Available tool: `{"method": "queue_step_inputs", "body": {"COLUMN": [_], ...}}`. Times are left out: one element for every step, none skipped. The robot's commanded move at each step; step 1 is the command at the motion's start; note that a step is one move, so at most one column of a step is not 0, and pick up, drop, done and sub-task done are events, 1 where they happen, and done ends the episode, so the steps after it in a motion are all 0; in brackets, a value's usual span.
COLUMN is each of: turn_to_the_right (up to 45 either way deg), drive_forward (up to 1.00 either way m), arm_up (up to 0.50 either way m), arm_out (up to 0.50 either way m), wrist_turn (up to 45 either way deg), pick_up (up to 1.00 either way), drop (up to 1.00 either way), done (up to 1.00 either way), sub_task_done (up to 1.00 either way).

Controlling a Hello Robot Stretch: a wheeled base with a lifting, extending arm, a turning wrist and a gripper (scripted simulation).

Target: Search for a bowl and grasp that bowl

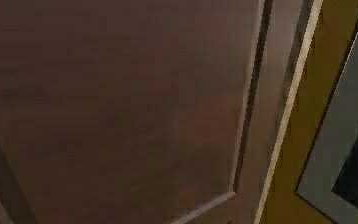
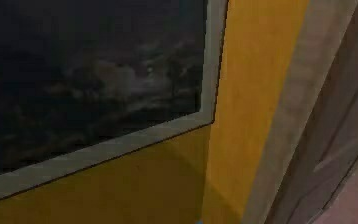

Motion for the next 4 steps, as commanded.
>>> {"method": "queue_step_inputs", "body": {"turn_to_the_right": [-45.0,-45.0,-27.0,-3.0], "drive_forward": [0.0,0.0,0.0,0.0], "arm_up": [0.0,0.0,0.0,0.0], "arm_out": [0.0,0.0,0.0,0.0], "wrist_turn": [0.0,0.0,0.0,0.0], "pick_up": [0.0,0.0,0.0,0.0], "drop": [0.0,0.0,0.0,0.0], "done": [0.0,0.0,0.0,0.0], "sub_task_done": [0.0,0.0,0.0,0.0]}}
